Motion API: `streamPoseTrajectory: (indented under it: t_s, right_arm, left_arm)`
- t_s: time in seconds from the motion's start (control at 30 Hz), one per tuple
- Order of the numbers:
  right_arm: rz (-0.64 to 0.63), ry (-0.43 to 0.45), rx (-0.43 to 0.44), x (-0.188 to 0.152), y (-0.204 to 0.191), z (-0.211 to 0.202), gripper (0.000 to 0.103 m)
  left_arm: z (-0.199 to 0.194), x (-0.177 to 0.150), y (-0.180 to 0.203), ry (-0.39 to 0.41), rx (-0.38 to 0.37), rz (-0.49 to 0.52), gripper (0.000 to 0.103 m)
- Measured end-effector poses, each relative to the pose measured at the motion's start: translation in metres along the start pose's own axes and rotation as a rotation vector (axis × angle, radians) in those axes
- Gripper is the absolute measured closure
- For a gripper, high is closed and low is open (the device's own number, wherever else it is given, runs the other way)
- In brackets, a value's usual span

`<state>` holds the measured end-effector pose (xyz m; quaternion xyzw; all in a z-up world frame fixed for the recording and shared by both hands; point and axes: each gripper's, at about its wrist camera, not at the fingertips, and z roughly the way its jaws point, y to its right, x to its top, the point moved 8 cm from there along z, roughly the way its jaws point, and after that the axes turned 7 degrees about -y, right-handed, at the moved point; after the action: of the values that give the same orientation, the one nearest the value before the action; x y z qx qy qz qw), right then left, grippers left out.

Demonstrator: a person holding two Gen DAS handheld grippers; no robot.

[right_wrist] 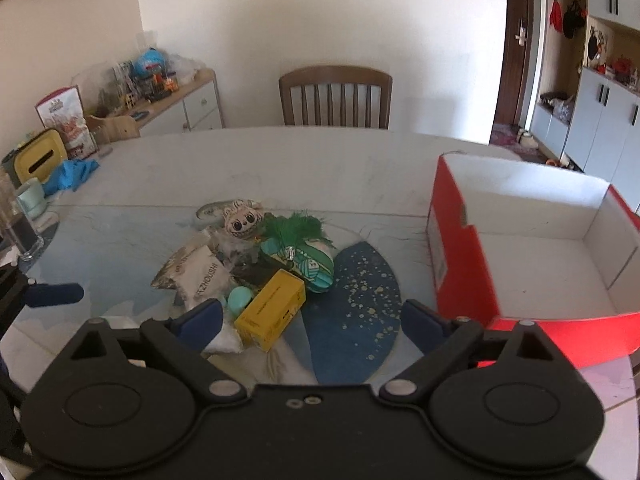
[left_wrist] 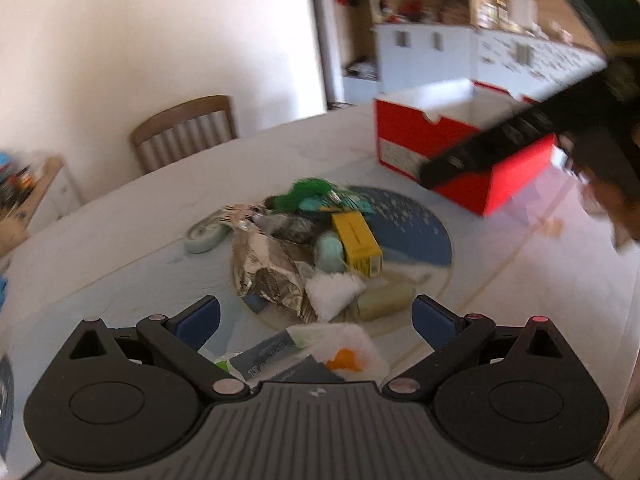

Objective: Organize objects
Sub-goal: 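Grasp the clear plastic bag of dark tubes with the left gripper while the right gripper grasps the yellow box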

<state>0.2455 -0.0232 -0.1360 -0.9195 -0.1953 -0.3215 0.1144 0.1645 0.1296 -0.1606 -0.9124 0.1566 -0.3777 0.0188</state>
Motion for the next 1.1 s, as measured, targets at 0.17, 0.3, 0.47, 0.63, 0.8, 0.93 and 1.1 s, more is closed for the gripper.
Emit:
streamPoseTrajectory:
  t_s: [0.17, 0.3, 0.47, 0.63, 0.8, 0.93, 1.1]
  right_arm:
    - [0.033, -0.053, -0.001, 0.004, -0.001, 0.028, 0.012]
    - [0.049, -0.091, 0.006, 0.012, -0.006, 0.05, 0.015]
    - [0.063, -0.13, -0.007, 0.018, -0.012, 0.074, 0.018]
    - [0.081, -0.169, -0.044, 0.02, -0.012, 0.093, 0.025]
    - [0.125, -0.201, -0.038, 0.023, -0.009, 0.105, 0.028]
    - [0.137, -0.229, -0.04, 0.023, -0.014, 0.114, 0.034]
    - [0.156, -0.254, -0.033, 0.019, -0.016, 0.118, 0.041]
  left_arm:
    - [0.022, -0.01, -0.007, -0.037, -0.044, 0.065, 0.001]
    - [0.038, -0.017, -0.014, -0.066, -0.089, 0.081, 0.001]
    - [0.052, -0.022, -0.02, -0.098, -0.17, 0.098, 0.001]
    - [0.063, -0.029, -0.02, -0.139, -0.209, 0.105, 0.001]
    - [0.066, -0.04, -0.021, -0.165, -0.214, 0.094, 0.001]
    - [0.064, -0.045, -0.022, -0.165, -0.209, 0.071, 0.002]
    - [0.062, -0.046, -0.029, -0.159, -0.197, 0.019, 0.015]
